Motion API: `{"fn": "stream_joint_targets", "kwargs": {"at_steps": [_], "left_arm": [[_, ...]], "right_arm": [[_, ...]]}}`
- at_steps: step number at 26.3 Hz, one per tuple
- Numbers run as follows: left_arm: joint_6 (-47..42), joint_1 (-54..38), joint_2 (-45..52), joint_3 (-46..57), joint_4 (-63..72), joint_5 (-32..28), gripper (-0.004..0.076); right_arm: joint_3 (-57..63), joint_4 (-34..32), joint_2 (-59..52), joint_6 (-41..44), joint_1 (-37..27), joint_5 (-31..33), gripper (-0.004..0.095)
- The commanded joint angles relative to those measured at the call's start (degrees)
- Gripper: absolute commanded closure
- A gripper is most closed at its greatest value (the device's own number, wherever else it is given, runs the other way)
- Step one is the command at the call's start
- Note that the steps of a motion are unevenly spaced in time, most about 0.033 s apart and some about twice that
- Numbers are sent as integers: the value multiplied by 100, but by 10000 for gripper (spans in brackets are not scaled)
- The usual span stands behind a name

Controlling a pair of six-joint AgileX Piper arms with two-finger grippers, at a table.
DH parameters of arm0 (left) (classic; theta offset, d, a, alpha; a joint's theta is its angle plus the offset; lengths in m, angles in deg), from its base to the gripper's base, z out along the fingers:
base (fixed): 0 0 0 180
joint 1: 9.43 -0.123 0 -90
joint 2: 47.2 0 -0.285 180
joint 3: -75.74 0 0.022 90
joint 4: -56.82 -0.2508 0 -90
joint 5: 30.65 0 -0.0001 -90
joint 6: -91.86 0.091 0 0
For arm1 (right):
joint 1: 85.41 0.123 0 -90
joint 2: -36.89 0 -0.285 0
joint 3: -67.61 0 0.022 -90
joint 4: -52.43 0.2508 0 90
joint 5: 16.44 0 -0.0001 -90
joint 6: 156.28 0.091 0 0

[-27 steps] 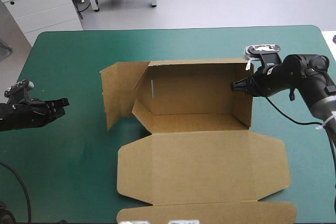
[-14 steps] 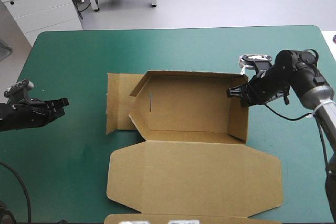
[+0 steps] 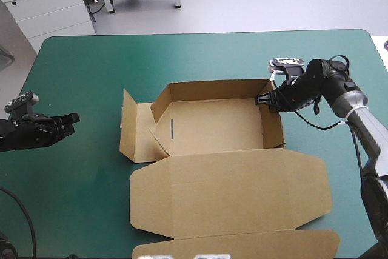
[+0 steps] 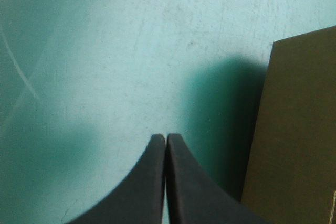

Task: Fold the box

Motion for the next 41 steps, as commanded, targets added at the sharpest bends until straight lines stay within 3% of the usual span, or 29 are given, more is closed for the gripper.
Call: {"fn": "stream_joint_targets", "kwargs": {"at_steps": [1, 3, 7, 11, 15, 24, 32, 41], "left_arm": [[-54, -15, 178, -132, 261, -115, 734], [-54, -15, 178, -132, 252, -140, 734], [-81, -15, 178, -132, 252, -176, 734], [-196, -15, 178, -132, 252, -201, 734], [-198, -15, 178, -132, 252, -226, 734], [-206, -15, 178, -132, 252, -310, 734], [-269, -15, 178, -132, 252, -366, 734], [-350, -15, 178, -132, 252, -355, 734]], "right_arm": [[-108, -9, -120, -164, -25, 126, 788], [-183, -9, -109, -164, -25, 126, 690], [-628, -9, -109, 51, -25, 281, 400], [-1262, -84, -109, 277, -25, 917, 179], [-1702, -539, -120, 626, -25, 1641, 161], [-790, -289, -527, 1058, -25, 1629, 161], [207, -49, -521, 1062, -15, 587, 161], [218, -56, -370, 1396, -15, 434, 167]]}}
